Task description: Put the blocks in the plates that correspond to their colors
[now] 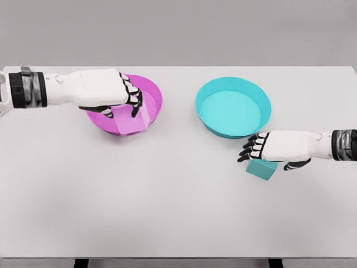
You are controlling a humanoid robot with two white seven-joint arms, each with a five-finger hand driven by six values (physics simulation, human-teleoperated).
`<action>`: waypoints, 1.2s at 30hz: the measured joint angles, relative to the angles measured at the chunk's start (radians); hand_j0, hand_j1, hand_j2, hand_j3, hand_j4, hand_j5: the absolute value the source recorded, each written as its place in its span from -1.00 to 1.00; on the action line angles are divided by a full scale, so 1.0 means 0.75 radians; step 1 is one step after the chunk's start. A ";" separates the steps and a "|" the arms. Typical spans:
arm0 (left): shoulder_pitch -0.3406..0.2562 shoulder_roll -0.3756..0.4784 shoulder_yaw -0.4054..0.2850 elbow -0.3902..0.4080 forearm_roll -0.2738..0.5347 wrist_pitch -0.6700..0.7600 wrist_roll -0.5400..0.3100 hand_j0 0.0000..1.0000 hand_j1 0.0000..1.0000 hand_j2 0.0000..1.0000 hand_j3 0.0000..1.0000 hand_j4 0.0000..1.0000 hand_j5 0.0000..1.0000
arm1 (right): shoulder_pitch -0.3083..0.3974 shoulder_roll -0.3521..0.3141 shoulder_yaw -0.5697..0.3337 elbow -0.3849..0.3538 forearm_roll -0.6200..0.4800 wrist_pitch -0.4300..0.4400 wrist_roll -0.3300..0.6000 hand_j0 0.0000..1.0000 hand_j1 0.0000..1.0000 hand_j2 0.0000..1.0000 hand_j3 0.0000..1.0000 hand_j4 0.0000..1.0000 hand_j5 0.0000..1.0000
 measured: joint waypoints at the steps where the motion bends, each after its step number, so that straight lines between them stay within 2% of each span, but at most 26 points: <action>1: 0.002 0.004 0.023 0.027 0.005 0.000 0.000 -0.15 -0.15 -0.15 -0.15 -0.15 -0.15 | 0.002 0.003 0.000 0.001 0.000 0.000 0.003 0.82 0.82 0.82 0.82 0.82 0.82; 2: 0.002 0.005 0.045 0.059 0.007 0.000 0.000 -0.14 -0.14 -0.14 -0.14 -0.14 -0.14 | 0.000 0.006 0.000 0.001 0.000 0.000 0.008 0.82 0.82 0.82 0.82 0.82 0.82; 3: 0.004 0.004 0.061 0.092 0.008 0.000 0.000 -0.05 -0.05 -0.05 -0.05 -0.05 -0.05 | 0.000 0.009 0.000 0.002 0.001 0.000 0.011 0.77 0.77 0.77 0.77 0.77 0.77; 4: 0.004 0.002 0.073 0.123 0.009 0.000 0.000 0.30 0.30 0.30 0.30 0.30 0.30 | 0.000 0.013 0.000 0.002 0.001 0.000 0.014 0.75 0.75 0.75 0.75 0.75 0.75; 5: 0.006 -0.004 0.082 0.151 0.009 0.000 0.000 0.75 0.75 0.75 0.75 0.75 0.75 | 0.002 0.015 0.000 0.002 0.001 0.000 0.017 0.73 0.73 0.73 0.73 0.73 0.73; 6: 0.006 -0.011 0.088 0.178 0.010 0.000 0.001 0.98 0.98 0.98 0.98 0.98 0.98 | 0.002 0.017 0.000 0.002 0.002 0.000 0.023 0.64 0.64 0.64 0.64 0.64 0.64; 14: -0.014 -0.028 0.101 0.245 0.017 0.000 0.005 1.00 1.00 1.00 1.00 1.00 1.00 | 0.000 0.023 -0.005 0.002 -0.001 0.004 0.048 0.33 0.33 0.33 0.33 0.33 0.33; 17: -0.012 0.016 0.099 0.238 0.038 0.000 0.005 1.00 1.00 1.00 1.00 1.00 1.00 | 0.000 0.023 -0.007 0.001 0.004 0.004 0.051 0.27 0.27 0.27 0.27 0.27 0.27; 19: 0.006 0.085 0.098 0.240 0.049 0.000 0.006 1.00 1.00 1.00 1.00 1.00 1.00 | 0.000 0.023 -0.010 -0.001 0.011 0.003 0.055 0.18 0.18 0.18 0.18 0.18 0.18; 21: 0.110 0.175 0.097 0.244 0.064 -0.001 0.007 1.00 1.00 1.00 1.00 1.00 1.00 | -0.002 0.023 -0.016 -0.005 0.012 0.002 0.056 0.16 0.16 0.16 0.16 0.16 0.16; 23: 0.131 0.230 0.098 0.242 0.090 -0.001 0.007 1.00 1.00 1.00 1.00 1.00 1.00 | -0.002 0.022 -0.023 -0.008 0.012 0.001 0.057 0.16 0.16 0.16 0.16 0.16 0.16; 26: 0.305 0.259 0.114 0.249 0.136 -0.002 0.007 1.00 1.00 1.00 1.00 1.00 1.00 | -0.002 0.018 -0.033 -0.016 0.008 0.000 0.057 0.16 0.16 0.16 0.16 0.16 0.16; 27: 0.379 0.249 0.148 0.251 0.149 -0.002 0.006 1.00 1.00 1.00 1.00 1.00 1.00 | -0.004 0.016 -0.037 -0.020 0.007 0.000 0.058 0.15 0.15 0.15 0.15 0.15 0.15; 28: 0.407 0.238 0.186 0.254 0.161 -0.002 0.004 1.00 1.00 1.00 1.00 1.00 1.00 | -0.004 0.013 -0.044 -0.025 0.005 0.000 0.058 0.15 0.15 0.15 0.15 0.15 0.15; 31: 0.419 0.215 0.255 0.272 0.180 0.000 0.002 1.00 1.00 1.00 1.00 1.00 1.00 | -0.008 0.002 -0.060 -0.039 -0.002 0.000 0.057 0.13 0.13 0.13 0.13 0.13 0.13; 36: 0.436 0.197 0.290 0.327 0.189 0.000 0.001 1.00 1.00 1.00 1.00 1.00 1.00 | -0.014 -0.024 -0.087 -0.061 -0.045 0.000 0.057 0.13 0.13 0.13 0.13 0.13 0.13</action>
